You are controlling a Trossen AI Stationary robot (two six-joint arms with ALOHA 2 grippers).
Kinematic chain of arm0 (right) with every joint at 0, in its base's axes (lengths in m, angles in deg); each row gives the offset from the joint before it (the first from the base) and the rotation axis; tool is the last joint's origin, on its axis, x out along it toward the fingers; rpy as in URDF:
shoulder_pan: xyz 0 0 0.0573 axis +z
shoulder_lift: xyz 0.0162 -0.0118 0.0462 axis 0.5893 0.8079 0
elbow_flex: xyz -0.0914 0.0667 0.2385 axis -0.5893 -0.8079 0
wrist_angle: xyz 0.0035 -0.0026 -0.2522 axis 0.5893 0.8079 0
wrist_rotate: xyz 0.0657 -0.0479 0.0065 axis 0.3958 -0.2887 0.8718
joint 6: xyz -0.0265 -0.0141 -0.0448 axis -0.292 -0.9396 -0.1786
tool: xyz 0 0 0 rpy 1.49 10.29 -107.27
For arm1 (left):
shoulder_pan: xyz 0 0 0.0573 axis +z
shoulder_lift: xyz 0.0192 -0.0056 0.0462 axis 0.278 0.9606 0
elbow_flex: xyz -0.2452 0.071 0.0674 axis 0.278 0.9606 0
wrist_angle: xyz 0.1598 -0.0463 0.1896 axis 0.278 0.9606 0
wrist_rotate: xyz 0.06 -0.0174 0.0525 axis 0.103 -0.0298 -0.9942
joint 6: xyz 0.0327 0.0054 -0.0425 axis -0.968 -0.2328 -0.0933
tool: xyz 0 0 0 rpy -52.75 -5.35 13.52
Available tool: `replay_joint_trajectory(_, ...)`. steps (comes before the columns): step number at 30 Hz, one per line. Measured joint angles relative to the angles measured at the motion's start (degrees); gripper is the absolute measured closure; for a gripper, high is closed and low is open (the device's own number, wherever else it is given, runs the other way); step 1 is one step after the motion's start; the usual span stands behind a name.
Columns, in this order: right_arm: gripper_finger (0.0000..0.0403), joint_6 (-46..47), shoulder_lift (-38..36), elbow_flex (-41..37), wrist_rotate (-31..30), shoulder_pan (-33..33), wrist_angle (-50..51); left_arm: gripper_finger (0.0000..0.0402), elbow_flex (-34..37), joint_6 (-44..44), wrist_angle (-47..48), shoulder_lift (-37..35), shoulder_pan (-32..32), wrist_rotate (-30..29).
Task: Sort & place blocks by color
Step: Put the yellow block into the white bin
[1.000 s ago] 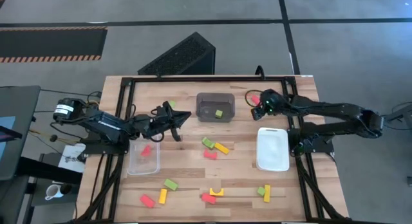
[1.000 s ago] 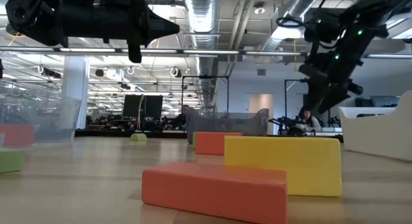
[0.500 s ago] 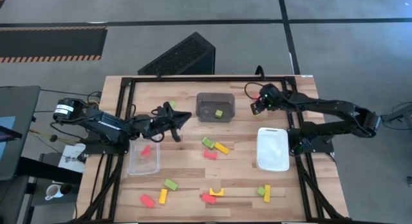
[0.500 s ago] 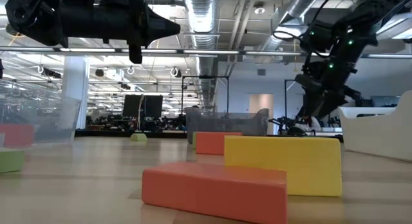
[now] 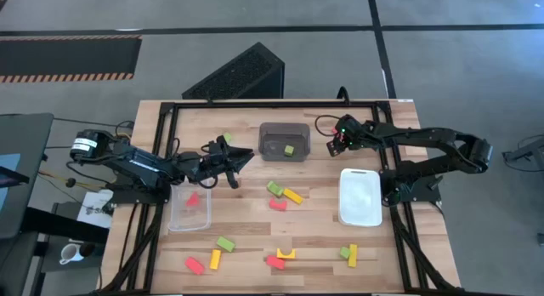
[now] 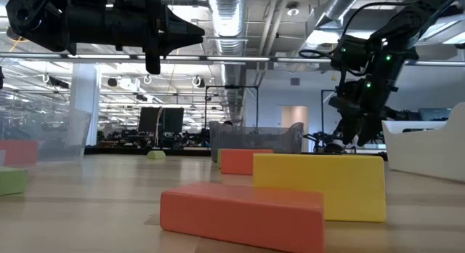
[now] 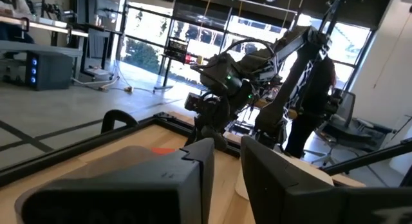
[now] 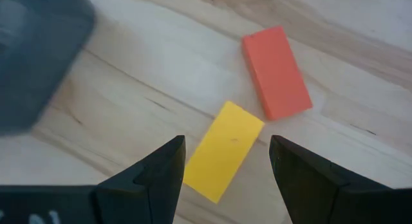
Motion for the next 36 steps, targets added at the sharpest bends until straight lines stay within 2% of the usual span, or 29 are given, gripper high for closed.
replay_joint_trajectory(11, 0.0155, 0.65, 2.71, 0.00, 0.33, 0.18, -0.47, 0.0324, 0.00, 0.48, 2.39, 0.00, 0.00, -0.09)
replay_joint_trajectory(24, 0.0155, 1.94, 12.19, 0.17, 0.92, 0.18, -4.53, 0.0323, 0.00, 2.34, 3.37, 0.00, 0.00, -0.02)
replay_joint_trajectory(28, 0.0156, 0.67, 13.07, 0.24, 1.16, 0.18, -4.23, 0.0323, 0.00, 2.34, 3.87, 0.00, 0.00, 0.01)
replay_joint_trajectory(32, 0.0182, -2.55, 11.10, 0.12, 2.84, 0.10, -2.58, 0.0323, 0.00, 2.36, 4.38, 0.00, 0.00, -0.63)
replay_joint_trajectory(36, 0.0248, -4.46, 7.38, -0.16, 4.56, 0.12, 2.23, 0.0323, 0.00, 2.69, 4.66, 0.00, 0.00, -0.70)
